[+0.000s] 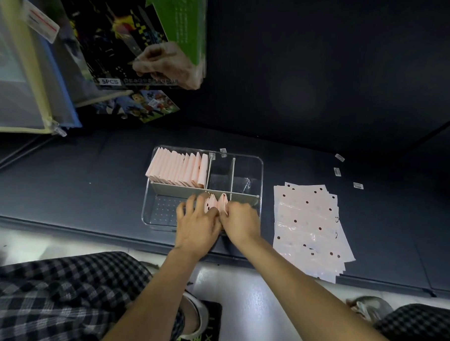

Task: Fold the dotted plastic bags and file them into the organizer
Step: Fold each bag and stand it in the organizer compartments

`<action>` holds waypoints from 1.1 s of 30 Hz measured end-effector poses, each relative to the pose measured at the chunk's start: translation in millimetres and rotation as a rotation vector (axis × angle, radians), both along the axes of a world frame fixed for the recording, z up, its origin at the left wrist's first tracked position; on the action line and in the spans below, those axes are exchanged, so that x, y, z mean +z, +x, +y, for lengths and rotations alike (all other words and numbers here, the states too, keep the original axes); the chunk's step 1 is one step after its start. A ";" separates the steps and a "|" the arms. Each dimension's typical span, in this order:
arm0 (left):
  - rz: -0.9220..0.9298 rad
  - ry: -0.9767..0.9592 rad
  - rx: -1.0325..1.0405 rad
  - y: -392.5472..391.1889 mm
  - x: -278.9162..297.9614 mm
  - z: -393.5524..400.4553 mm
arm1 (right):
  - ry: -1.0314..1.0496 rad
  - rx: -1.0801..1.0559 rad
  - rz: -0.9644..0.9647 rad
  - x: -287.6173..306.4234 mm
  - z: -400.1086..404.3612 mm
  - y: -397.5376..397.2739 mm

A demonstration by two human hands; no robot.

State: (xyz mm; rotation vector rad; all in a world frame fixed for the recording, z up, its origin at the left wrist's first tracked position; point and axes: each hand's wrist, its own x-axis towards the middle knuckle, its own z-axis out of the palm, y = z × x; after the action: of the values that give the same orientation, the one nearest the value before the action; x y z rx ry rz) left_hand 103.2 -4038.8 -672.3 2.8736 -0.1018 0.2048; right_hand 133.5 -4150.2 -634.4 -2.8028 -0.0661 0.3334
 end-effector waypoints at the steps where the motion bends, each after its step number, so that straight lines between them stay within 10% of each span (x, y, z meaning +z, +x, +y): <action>1: -0.013 -0.045 0.019 -1.2 0.3 -0.5 | 0.002 0.003 0.012 -1.2 0.5 -0.8; 14: 0.052 -0.176 0.049 -7.4 2.9 -7.1 | 0.425 -0.058 -0.145 -14.4 -42.1 -25.6; 23: -0.146 -0.249 -0.223 -19.0 17.8 -58.2 | 0.020 -0.012 -0.027 -41.6 -206.9 -101.6; 33: 0.408 -0.121 -0.565 -54.6 -33.1 -113.9 | 0.110 0.097 -0.159 -49.3 -247.5 -110.1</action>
State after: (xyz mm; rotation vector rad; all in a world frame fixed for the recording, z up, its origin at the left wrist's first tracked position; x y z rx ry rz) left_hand 48.6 -4152.8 -705.4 2.5746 -0.7698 -0.4599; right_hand 23.4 -4397.7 -683.7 -2.7164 -0.2492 0.1237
